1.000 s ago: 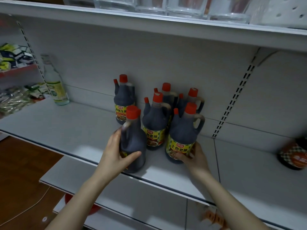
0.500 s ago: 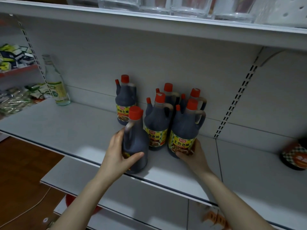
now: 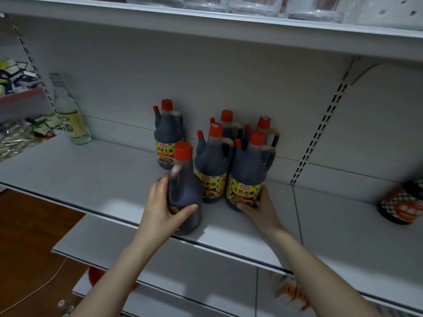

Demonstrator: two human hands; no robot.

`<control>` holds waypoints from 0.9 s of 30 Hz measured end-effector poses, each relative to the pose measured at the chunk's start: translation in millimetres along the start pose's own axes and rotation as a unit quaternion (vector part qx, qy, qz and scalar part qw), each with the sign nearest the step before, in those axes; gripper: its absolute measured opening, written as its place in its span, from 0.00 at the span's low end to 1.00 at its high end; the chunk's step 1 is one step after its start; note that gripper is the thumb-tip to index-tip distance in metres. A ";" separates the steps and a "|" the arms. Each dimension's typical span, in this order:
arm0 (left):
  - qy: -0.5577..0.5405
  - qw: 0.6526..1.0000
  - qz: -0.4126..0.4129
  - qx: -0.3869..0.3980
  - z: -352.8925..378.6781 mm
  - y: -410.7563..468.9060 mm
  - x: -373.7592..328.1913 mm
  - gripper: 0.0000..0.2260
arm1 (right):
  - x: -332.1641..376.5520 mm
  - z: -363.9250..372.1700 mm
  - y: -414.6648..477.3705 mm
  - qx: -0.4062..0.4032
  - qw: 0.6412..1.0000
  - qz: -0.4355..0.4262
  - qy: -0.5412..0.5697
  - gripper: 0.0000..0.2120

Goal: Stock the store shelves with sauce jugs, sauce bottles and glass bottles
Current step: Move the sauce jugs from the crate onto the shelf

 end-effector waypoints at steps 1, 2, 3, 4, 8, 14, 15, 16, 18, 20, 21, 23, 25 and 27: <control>0.000 1.000 0.001 0.001 0.2 -0.4 0.2 0.37 | 0.7 0.5 0.2 0.004 1.000 -0.004 -0.003 0.33; -0.001 1.000 0.001 0.001 0.6 -0.8 0.2 0.37 | 0.5 0.7 0.2 0.006 1.000 -0.003 -0.002 0.33; -0.002 1.000 -0.001 -0.001 1.1 -1.0 0.3 0.37 | -0.8 0.9 0.5 0.007 1.000 -0.002 0.000 0.34; -0.003 1.000 -0.004 -0.003 1.6 -0.9 0.7 0.36 | -0.8 1.2 0.1 0.007 1.000 0.000 0.000 0.34; -0.034 0.999 -0.036 0.004 2.0 -3.5 9.1 0.42 | 1.8 2.3 -1.0 0.018 1.000 0.008 -0.005 0.41; -0.150 0.973 -0.148 0.096 13.6 -21.5 46.5 0.50 | 1.4 -2.9 -15.6 -0.012 0.993 0.111 -0.030 0.42; -0.149 0.970 -0.152 0.115 16.7 -24.2 51.3 0.47 | 3.6 -4.9 -26.0 -0.055 0.989 0.133 -0.032 0.37; -0.147 0.969 -0.156 0.124 19.5 -26.7 54.5 0.44 | 9.4 -5.7 -37.2 -0.095 0.987 0.125 -0.031 0.28; -0.124 0.975 -0.160 0.096 21.5 -29.6 53.2 0.36 | 29.5 4.9 -59.1 -0.120 0.991 0.064 -0.018 0.13; -0.063 0.987 -0.146 0.037 19.5 -31.1 44.8 0.30 | 44.1 31.6 -71.8 -0.068 0.997 0.036 0.016 0.14; -0.043 0.990 -0.131 0.019 20.1 -32.6 39.7 0.29 | 49.4 46.8 -75.3 -0.034 0.999 0.031 0.024 0.19; -0.052 0.992 -0.110 0.021 26.3 -38.2 32.2 0.28 | 63.5 73.9 -77.2 0.025 0.999 0.007 0.030 0.24; -0.061 0.993 -0.095 0.034 30.4 -46.7 26.1 0.28 | 75.0 89.2 -73.9 0.046 0.998 -0.007 0.035 0.28; -0.059 0.995 -0.075 0.041 30.5 -56.4 19.8 0.29 | 82.3 90.3 -68.0 0.033 0.999 -0.014 0.039 0.29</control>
Point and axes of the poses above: each hand's wrist, its own y-axis towards the middle knuckle, its own z-axis out of the palm, x = y × z, the point moved 7 cm from there along y, towards the middle knuckle, and after that the axes turned 2 degrees about z, right-handed, at the moved point
